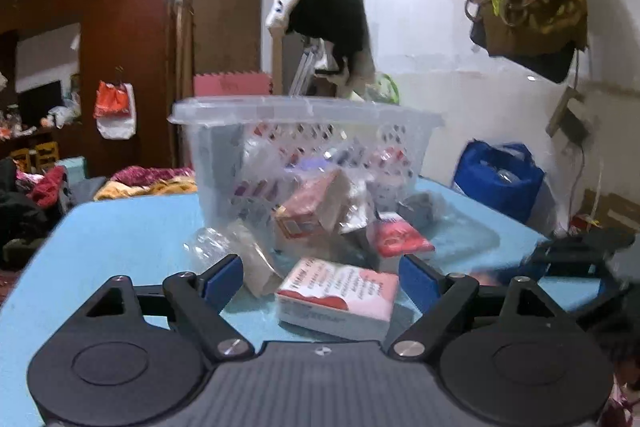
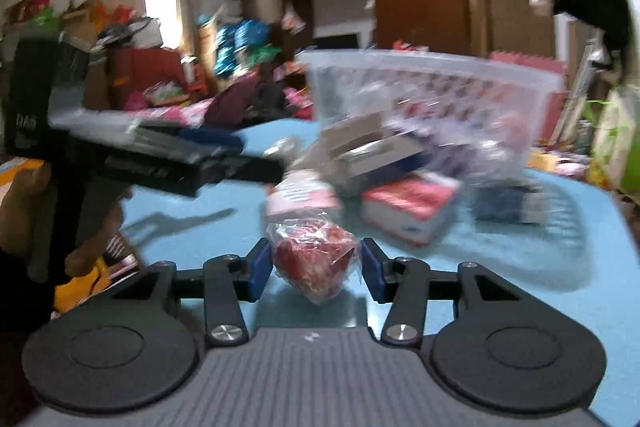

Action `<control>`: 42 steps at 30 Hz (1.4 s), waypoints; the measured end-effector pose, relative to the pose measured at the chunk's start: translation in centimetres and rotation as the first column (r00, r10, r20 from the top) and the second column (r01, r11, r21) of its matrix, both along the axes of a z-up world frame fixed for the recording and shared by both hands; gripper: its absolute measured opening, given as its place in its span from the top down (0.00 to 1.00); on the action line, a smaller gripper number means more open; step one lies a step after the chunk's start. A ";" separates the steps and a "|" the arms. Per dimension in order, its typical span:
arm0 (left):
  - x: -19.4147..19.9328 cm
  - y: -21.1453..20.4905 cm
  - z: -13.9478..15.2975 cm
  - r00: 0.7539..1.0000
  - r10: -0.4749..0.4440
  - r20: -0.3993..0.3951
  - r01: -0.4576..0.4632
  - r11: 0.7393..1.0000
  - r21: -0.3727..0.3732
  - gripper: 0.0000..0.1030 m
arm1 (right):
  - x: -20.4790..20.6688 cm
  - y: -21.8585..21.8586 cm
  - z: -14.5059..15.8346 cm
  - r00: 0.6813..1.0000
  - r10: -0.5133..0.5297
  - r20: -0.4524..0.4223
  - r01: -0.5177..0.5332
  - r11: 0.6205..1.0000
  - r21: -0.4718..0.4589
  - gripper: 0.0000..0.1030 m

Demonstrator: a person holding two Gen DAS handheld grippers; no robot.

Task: Organize objects
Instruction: 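Grasp a pink tissue pack with the left gripper while the right grasps a wrapped red pack, then carry both items over the basket and open both grippers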

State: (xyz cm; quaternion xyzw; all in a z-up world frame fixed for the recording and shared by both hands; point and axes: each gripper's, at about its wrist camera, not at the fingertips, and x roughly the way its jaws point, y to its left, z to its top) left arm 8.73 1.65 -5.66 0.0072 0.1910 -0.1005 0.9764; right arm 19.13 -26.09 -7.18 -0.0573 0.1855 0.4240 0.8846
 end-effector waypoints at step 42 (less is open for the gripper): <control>-2.8 -2.3 0.2 0.991 0.018 0.132 -0.021 1.000 0.018 0.38 | -0.1 -7.1 1.9 0.993 -0.117 0.023 0.112 0.978 0.178 0.50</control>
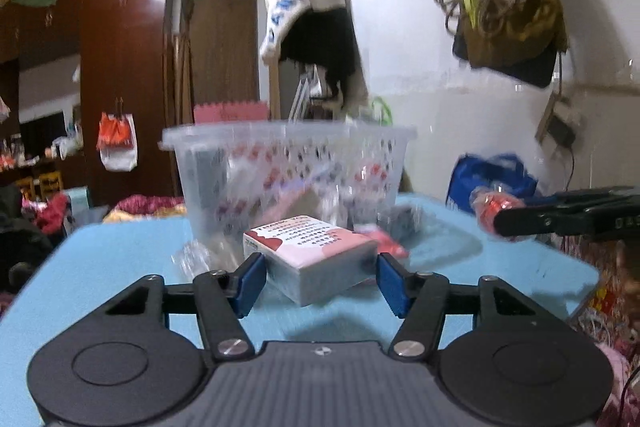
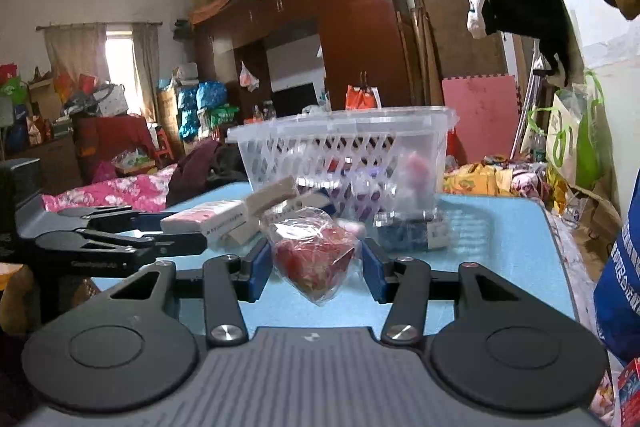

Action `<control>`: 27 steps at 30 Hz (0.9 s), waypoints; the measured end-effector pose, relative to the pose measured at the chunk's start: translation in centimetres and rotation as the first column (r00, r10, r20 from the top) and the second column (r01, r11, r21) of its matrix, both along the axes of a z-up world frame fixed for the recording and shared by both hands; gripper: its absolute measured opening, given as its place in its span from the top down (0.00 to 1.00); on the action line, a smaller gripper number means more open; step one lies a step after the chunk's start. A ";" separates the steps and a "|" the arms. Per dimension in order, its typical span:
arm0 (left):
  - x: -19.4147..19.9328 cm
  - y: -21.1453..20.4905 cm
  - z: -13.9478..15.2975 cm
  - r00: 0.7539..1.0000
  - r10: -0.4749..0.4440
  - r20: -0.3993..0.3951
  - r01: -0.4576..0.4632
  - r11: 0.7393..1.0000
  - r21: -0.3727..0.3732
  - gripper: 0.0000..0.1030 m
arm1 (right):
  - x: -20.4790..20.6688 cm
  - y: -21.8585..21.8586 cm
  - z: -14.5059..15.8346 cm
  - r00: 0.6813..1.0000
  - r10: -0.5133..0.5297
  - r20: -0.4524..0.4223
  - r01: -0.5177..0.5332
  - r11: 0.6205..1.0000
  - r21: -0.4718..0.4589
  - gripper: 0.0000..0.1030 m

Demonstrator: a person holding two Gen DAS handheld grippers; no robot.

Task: Organize objects
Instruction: 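Carry both items over the basket and open both grippers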

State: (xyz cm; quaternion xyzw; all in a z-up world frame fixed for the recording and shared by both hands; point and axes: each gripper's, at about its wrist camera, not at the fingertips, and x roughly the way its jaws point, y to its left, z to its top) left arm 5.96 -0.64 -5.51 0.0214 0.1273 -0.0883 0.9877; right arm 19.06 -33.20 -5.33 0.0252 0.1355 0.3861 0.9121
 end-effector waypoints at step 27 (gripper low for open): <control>11.8 4.4 10.6 0.997 0.071 -0.011 -0.071 0.993 -0.091 0.13 | 8.6 5.2 9.9 0.991 -0.091 0.094 0.101 0.990 -0.101 0.00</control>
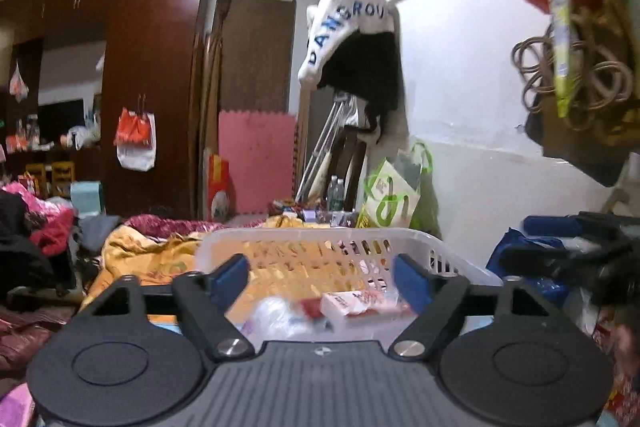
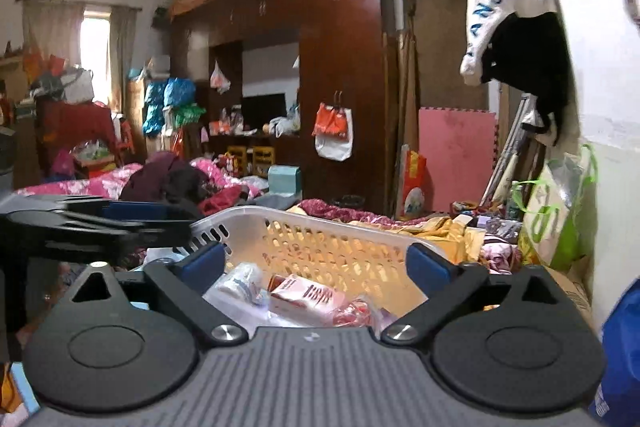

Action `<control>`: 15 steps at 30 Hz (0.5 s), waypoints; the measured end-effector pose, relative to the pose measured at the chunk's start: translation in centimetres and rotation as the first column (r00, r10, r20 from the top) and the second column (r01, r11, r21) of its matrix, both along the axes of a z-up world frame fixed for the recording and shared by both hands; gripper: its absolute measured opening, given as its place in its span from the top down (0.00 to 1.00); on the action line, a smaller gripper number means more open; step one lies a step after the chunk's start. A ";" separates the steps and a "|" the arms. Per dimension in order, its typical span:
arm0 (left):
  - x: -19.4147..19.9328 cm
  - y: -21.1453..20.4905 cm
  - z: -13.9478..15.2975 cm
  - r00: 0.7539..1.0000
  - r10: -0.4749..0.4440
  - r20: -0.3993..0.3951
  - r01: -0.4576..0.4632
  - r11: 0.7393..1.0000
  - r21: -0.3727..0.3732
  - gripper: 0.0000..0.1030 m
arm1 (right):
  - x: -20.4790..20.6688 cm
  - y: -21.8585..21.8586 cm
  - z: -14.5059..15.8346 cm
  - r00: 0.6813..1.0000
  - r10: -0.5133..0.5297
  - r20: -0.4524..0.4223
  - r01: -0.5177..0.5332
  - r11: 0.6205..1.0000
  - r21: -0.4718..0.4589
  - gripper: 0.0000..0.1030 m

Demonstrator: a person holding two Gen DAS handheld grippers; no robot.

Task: Organize objects
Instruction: 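Carry both items over the basket and open both grippers, then grasp a clear-wrapped pack with the left gripper while the right grasps a dark wrapped pack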

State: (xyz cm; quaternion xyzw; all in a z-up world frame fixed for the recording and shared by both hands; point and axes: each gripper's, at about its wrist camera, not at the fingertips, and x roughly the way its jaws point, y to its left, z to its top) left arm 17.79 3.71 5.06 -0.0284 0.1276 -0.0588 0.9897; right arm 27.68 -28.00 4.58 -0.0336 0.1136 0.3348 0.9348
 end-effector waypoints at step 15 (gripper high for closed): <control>-2.7 4.5 -8.5 0.979 0.017 -0.204 -0.023 0.999 -0.027 0.11 | 6.5 -1.1 -9.6 0.947 -0.052 -0.318 0.031 0.997 -0.071 0.00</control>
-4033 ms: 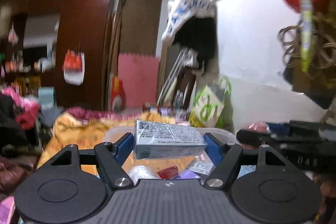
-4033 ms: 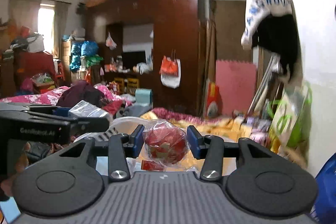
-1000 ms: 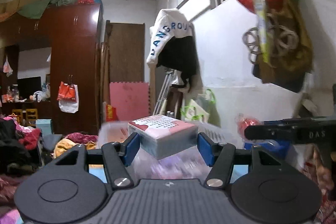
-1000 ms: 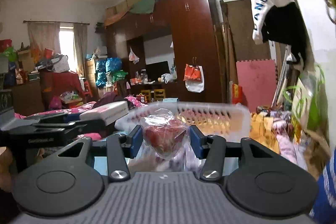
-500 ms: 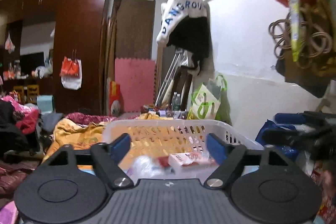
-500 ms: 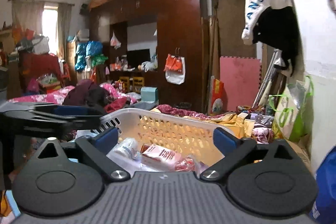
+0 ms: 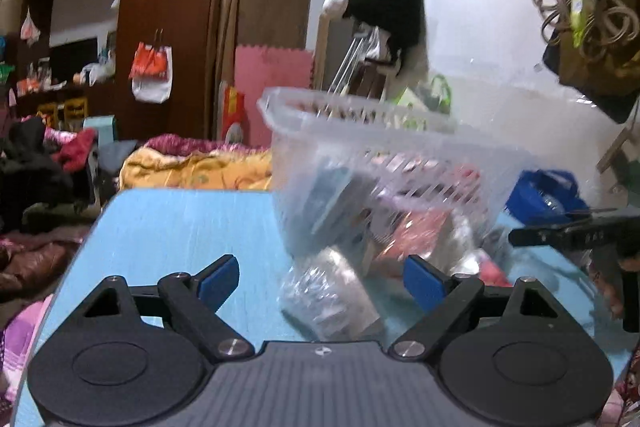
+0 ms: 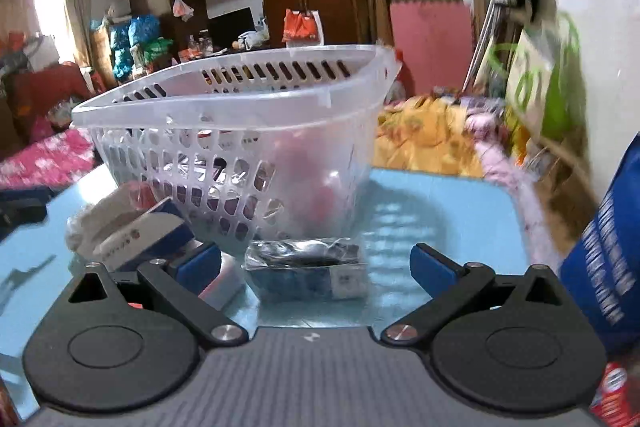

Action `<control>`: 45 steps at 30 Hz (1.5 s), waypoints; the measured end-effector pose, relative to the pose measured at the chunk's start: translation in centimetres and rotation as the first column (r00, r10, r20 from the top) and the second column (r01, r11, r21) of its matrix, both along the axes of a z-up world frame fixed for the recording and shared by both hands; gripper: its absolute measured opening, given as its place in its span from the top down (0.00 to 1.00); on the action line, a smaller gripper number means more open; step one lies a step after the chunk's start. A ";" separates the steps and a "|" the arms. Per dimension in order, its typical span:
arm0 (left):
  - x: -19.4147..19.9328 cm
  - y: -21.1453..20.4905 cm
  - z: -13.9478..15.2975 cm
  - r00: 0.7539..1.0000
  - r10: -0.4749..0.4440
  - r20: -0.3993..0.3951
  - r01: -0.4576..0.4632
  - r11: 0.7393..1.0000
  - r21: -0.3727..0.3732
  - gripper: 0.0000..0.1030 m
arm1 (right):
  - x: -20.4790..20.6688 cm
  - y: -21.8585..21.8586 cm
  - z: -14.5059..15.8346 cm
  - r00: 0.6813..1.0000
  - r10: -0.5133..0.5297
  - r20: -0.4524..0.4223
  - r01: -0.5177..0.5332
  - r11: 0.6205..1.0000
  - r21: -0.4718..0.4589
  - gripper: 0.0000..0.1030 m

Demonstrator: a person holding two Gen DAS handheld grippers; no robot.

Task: Organize objects
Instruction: 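Grasp a clear-wrapped pack with the left gripper while the right grasps a dark wrapped pack, then carry both packs over the basket and open both grippers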

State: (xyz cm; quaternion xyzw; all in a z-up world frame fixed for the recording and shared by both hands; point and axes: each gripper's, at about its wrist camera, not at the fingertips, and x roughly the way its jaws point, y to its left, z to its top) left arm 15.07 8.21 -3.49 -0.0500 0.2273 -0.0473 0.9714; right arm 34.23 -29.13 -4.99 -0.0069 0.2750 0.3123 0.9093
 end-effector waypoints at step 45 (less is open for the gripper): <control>-0.6 -0.5 -0.4 0.994 0.023 0.103 -0.018 0.999 -0.047 0.50 | -7.7 -2.4 -1.5 0.984 -0.013 0.177 -0.005 0.995 0.101 0.23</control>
